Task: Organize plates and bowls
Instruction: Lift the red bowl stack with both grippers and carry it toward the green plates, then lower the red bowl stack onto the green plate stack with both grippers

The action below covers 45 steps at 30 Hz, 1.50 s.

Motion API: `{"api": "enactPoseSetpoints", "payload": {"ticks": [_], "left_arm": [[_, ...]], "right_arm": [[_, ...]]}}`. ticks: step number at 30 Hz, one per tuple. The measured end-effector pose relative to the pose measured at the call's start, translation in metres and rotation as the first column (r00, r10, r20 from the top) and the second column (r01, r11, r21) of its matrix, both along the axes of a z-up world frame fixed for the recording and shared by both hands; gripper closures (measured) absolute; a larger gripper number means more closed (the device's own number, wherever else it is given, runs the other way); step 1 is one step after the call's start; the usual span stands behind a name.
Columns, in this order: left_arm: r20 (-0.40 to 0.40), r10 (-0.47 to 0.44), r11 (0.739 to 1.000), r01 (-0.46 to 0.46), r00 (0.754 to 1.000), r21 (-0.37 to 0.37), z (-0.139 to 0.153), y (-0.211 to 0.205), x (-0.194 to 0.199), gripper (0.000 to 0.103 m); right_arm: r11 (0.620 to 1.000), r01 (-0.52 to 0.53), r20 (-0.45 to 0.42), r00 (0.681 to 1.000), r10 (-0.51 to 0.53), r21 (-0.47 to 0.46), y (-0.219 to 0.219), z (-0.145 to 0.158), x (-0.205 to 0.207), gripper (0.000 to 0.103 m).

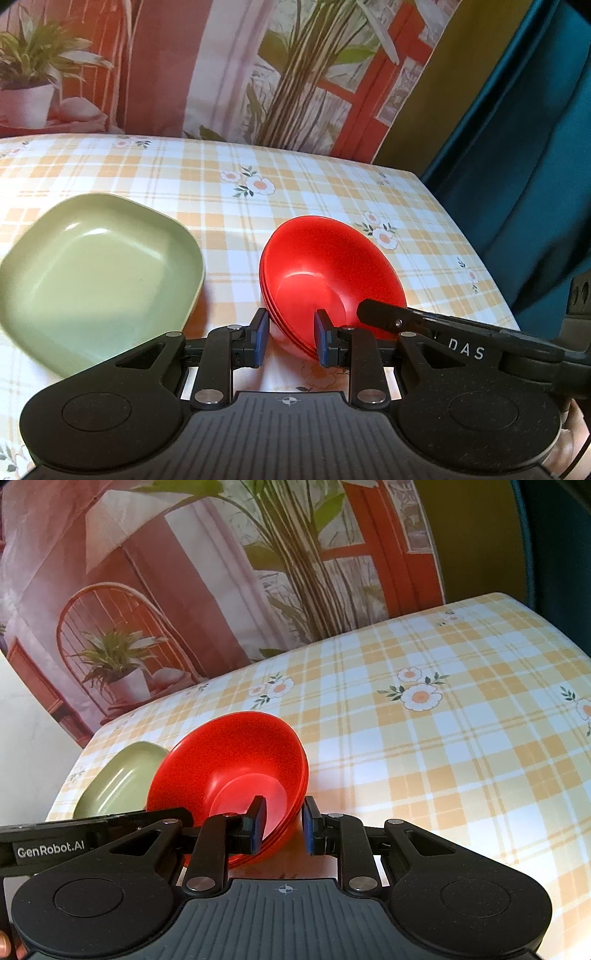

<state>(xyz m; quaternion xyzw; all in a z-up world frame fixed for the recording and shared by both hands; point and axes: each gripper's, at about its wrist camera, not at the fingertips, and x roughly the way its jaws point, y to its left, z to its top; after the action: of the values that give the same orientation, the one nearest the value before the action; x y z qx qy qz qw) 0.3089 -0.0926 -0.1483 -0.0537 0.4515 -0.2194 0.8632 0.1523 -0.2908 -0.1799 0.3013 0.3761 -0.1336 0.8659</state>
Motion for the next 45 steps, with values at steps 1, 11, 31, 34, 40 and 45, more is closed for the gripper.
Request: {"api": "enactPoseSetpoints", "payload": {"ticks": [1,11,31,34,40,45], "left_arm": [[0.007,0.002,1.0,-0.002,1.0,0.002,0.002,0.001,-0.002,0.075],[0.063,0.031,0.999,-0.028,0.998,-0.044,0.023,0.013,-0.011,0.075],[0.132,0.103,0.994,-0.095,0.986,-0.062,0.061,0.055,-0.009,0.075],[0.116,0.129,0.99,-0.12,0.985,-0.077,0.067,0.07,-0.002,0.075],[0.118,0.137,0.99,-0.134,0.983,-0.034,0.075,0.09,0.012,0.075],[0.09,0.168,0.986,-0.167,0.982,-0.026,0.067,0.107,0.015,0.075]], "right_arm": [[1.0,-0.002,0.004,1.0,0.002,-0.001,0.001,0.002,0.0,0.083],[1.0,-0.016,0.044,0.999,0.016,-0.013,0.007,0.022,0.004,0.083],[0.993,-0.112,0.112,0.987,0.114,-0.02,0.03,0.059,0.05,0.083],[0.991,-0.136,0.126,0.983,0.137,-0.014,0.035,0.064,0.07,0.083],[0.982,-0.186,0.125,0.974,0.188,-0.033,0.054,0.07,0.106,0.084],[0.976,-0.219,0.101,0.97,0.22,-0.022,0.069,0.061,0.121,0.084]]}}
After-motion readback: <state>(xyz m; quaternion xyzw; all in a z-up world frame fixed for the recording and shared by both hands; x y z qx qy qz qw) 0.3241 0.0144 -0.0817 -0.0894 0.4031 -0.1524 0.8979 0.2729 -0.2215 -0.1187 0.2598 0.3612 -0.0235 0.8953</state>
